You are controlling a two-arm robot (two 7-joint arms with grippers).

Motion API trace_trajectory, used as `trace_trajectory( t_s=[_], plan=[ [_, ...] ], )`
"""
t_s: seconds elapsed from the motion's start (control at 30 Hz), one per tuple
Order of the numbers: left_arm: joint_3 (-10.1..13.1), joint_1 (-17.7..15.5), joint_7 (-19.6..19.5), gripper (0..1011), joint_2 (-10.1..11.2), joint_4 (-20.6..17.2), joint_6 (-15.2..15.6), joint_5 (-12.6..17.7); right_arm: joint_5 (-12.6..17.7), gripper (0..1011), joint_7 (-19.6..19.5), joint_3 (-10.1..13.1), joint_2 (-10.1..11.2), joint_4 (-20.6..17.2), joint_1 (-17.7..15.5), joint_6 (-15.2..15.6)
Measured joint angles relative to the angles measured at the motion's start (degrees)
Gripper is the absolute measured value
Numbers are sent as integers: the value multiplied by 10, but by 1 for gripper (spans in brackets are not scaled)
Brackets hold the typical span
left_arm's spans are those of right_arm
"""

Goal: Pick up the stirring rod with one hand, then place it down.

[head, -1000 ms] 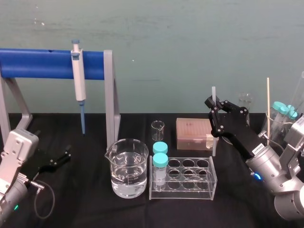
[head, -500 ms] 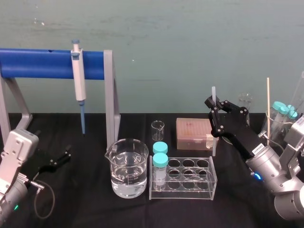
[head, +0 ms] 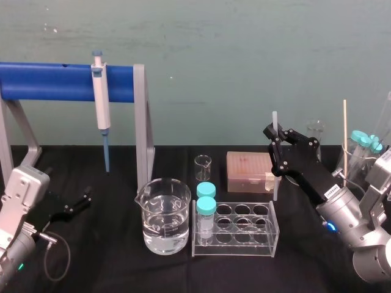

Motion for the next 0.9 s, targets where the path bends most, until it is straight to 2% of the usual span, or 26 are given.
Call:
trace_trajectory(
  t_s=[0.9],
  plan=[
    [0, 0, 0, 1000, 0, 0, 0, 0, 0, 72, 0, 0, 0, 0, 0, 0]
  ],
)
